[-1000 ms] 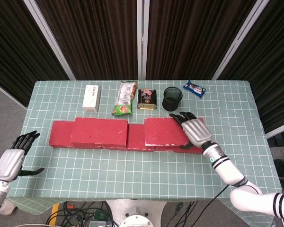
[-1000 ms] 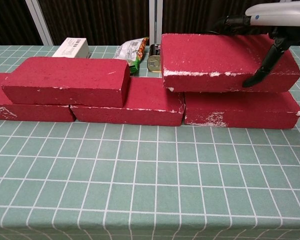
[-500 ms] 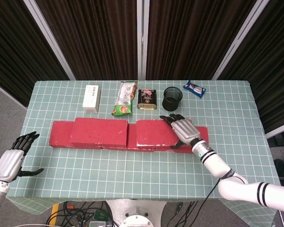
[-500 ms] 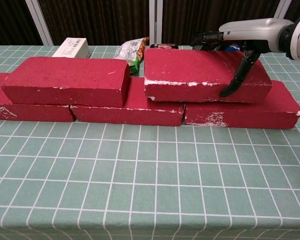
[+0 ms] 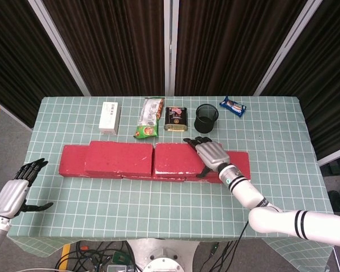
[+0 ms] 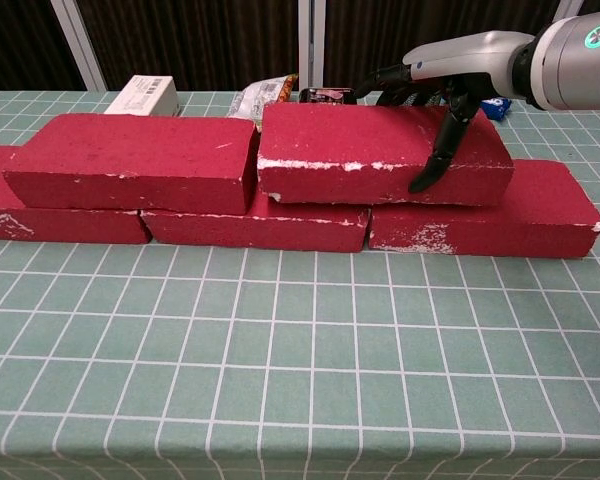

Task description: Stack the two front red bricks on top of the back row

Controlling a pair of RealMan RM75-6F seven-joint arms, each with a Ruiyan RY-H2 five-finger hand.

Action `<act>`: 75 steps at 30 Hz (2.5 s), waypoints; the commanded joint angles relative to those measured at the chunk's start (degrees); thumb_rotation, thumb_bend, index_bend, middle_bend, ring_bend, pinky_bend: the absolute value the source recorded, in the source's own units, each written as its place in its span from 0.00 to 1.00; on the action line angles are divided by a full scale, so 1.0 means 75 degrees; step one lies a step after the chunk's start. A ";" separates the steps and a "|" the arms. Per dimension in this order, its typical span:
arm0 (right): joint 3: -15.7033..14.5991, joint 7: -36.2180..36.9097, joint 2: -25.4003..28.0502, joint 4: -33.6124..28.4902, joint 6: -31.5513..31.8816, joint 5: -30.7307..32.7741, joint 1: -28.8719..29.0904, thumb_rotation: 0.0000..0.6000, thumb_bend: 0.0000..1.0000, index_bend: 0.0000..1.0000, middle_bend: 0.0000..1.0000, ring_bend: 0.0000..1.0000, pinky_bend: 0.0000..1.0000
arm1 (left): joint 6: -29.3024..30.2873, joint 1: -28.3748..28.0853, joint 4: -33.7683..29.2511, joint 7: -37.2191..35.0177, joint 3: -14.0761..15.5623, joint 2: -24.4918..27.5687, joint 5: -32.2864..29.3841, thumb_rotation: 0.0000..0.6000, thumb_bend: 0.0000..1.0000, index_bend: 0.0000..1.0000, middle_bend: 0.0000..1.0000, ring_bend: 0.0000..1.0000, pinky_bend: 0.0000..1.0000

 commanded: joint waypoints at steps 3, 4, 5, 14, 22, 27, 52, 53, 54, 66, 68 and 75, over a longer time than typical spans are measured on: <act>-0.0142 -0.0215 0.0047 -0.0099 0.0077 0.0507 0.0392 1.00 0.05 0.03 0.23 0.07 0.11 | -0.0020 -0.0010 0.0030 -0.0033 0.0007 -0.0022 0.0012 1.00 0.00 0.04 0.00 0.00 0.00; -0.0172 -0.0239 0.0051 -0.0107 0.0093 0.0600 0.0455 1.00 0.05 0.03 0.23 0.07 0.11 | -0.0018 -0.0013 0.0038 -0.0043 0.0006 -0.0026 0.0020 1.00 0.00 0.04 0.00 0.00 0.00; -0.0202 -0.0266 0.0051 -0.0109 0.0103 0.0668 0.0504 1.00 0.05 0.03 0.23 0.07 0.11 | -0.0018 -0.0015 0.0042 -0.0052 0.0006 -0.0029 0.0026 1.00 0.00 0.04 0.00 0.00 0.00; -0.0432 -0.0313 -0.0074 -0.0045 0.0192 0.1066 0.0811 1.00 0.05 0.03 0.22 0.07 0.11 | -0.0039 -0.0022 0.0098 -0.0169 0.0027 -0.0050 0.0054 1.00 0.00 0.04 0.00 0.00 0.00; -0.0506 -0.0198 -0.0164 0.0039 0.0244 0.1129 0.0929 1.00 0.05 0.03 0.22 0.07 0.11 | -0.0016 0.0002 0.0146 -0.0261 0.0045 -0.0065 0.0061 1.00 0.00 0.04 0.00 0.00 0.00; -0.0551 -0.0152 -0.0183 0.0067 0.0278 0.1149 0.0976 1.00 0.05 0.03 0.22 0.07 0.10 | -0.0026 0.0007 0.0175 -0.0300 0.0050 -0.0074 0.0047 1.00 0.00 0.04 0.00 0.00 0.00; -0.0675 0.0056 -0.0328 0.0165 0.0315 0.1218 0.1128 1.00 0.05 0.03 0.22 0.07 0.10 | -0.0067 0.0014 0.0245 -0.0409 0.0092 -0.0100 0.0059 1.00 0.00 0.04 0.00 0.00 0.00; -0.0681 0.0050 -0.0328 0.0161 0.0323 0.1218 0.1135 1.00 0.05 0.03 0.22 0.07 0.10 | -0.0069 0.0015 0.0246 -0.0416 0.0095 -0.0102 0.0060 1.00 0.00 0.04 0.00 0.00 0.00; -0.0688 0.0046 -0.0327 0.0153 0.0332 0.1218 0.1138 1.00 0.05 0.03 0.22 0.07 0.10 | -0.0070 0.0016 0.0248 -0.0421 0.0098 -0.0103 0.0063 1.00 0.00 0.04 0.00 0.00 0.00; -0.0709 0.0077 -0.0364 0.0162 0.0366 0.1271 0.1182 1.00 0.05 0.03 0.21 0.07 0.09 | -0.0095 0.0002 0.0261 -0.0436 0.0105 -0.0114 0.0070 1.00 0.00 0.04 0.00 0.00 0.00; -0.0717 0.0071 -0.0383 0.0191 0.0345 0.1304 0.1204 1.00 0.05 0.03 0.21 0.07 0.09 | -0.0098 0.0005 0.0268 -0.0442 0.0109 -0.0112 0.0067 1.00 0.00 0.04 0.00 0.00 0.00; -0.0727 0.0078 -0.0427 0.0238 0.0317 0.1361 0.1251 1.00 0.05 0.03 0.21 0.07 0.08 | -0.0090 0.0011 0.0292 -0.0477 0.0115 -0.0108 0.0073 1.00 0.00 0.04 0.00 0.00 0.00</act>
